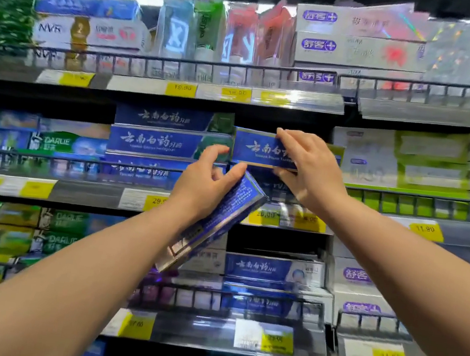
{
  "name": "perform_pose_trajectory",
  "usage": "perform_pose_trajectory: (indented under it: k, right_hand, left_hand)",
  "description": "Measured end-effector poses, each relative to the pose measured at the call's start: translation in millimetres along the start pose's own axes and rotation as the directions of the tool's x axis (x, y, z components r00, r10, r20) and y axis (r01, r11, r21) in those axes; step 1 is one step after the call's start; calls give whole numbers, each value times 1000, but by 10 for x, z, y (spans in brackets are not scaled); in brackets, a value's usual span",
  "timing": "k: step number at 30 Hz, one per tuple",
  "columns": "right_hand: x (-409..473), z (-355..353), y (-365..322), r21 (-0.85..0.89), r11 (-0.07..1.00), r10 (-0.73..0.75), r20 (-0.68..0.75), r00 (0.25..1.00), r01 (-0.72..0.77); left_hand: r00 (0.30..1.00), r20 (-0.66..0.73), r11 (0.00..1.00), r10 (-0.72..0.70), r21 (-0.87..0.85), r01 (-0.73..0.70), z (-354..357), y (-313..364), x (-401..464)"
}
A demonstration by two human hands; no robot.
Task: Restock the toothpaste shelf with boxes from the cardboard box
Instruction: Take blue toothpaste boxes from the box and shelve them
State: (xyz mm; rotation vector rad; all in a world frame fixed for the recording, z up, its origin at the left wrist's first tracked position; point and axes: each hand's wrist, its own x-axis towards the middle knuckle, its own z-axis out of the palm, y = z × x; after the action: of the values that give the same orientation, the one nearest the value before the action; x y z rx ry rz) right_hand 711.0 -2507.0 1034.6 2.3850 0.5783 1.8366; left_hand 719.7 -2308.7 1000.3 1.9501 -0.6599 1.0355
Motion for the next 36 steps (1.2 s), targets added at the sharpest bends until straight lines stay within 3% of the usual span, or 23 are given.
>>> perform_pose_trajectory:
  k: [5,12,16,18,20,21,24,28,36]
  right_hand:
    - [55,71,38,-64,996,69,97,993,-63]
    - [163,122,-99,-132,983,158,220,962,-131]
    - [92,144,-81,133,980,118,204,972,-147]
    - [-32,119,0,260,947,183,51,982,-190]
    - [-184,82,135,239,909,380,-141,914,-341]
    - [-252,61,209,214,868,484,-167,859,-447]
    - [-346,52,393,226,725,676,-51,735,-651]
    - [-304,74,438,339,626,748,-9,663,-702]
    - [-286,114,442,311,616,769,-41,637,-724]
  left_hand:
    - [987,152,998,-45,-43,52,18,-49,98]
    - [987,152,999,-51,-6,52,38,-9,93]
    - [984,160,997,-83,17,82,53,-7,103]
    - [983,159,995,-95,16,94,50,1,98]
    - [982,151,993,-118,29,115,60,-1,97]
    - [980,146,991,-136,31,133,67,-3,101]
    - [975,127,983,-181,5,181,81,2,124]
    - [978,123,985,-171,21,169,86,10,127]
    - [973,144,983,-180,72,171,98,33,121]
